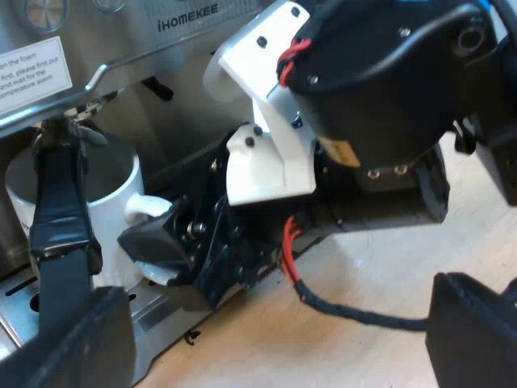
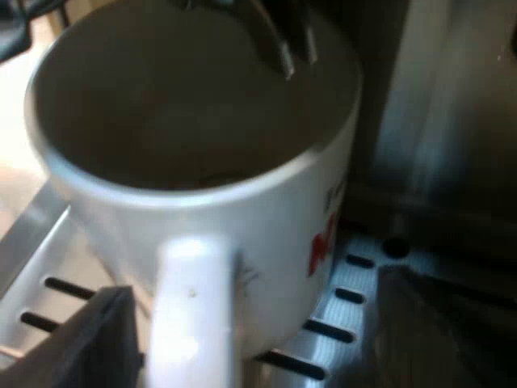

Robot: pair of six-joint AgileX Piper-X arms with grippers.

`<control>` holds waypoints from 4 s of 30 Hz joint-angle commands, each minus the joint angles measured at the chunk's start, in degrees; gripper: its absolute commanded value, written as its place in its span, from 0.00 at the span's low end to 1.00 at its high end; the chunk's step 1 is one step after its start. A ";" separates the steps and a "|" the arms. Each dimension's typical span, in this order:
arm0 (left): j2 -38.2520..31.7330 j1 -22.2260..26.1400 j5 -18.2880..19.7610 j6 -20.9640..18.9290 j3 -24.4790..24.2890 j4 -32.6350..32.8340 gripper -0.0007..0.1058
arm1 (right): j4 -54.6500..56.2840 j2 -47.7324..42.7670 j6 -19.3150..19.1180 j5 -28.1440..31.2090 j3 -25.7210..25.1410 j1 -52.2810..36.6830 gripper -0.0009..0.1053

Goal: Place mug into machine

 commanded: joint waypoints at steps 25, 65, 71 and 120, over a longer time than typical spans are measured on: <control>-7.74 0.04 0.50 -0.25 -0.57 -0.07 0.77 | 23.99 -16.78 0.65 2.05 -0.45 5.95 0.60; -24.23 0.04 0.50 -1.34 -3.66 13.47 0.77 | 9.74 -25.03 -9.41 14.64 -0.45 18.88 0.01; -24.12 0.04 0.50 -1.34 -3.66 11.78 0.77 | 5.24 -21.72 -9.29 11.84 -0.45 14.66 0.01; -6.70 0.04 0.39 -1.34 -3.66 -0.67 0.77 | 2.77 -12.50 -8.80 4.35 -6.54 2.70 0.01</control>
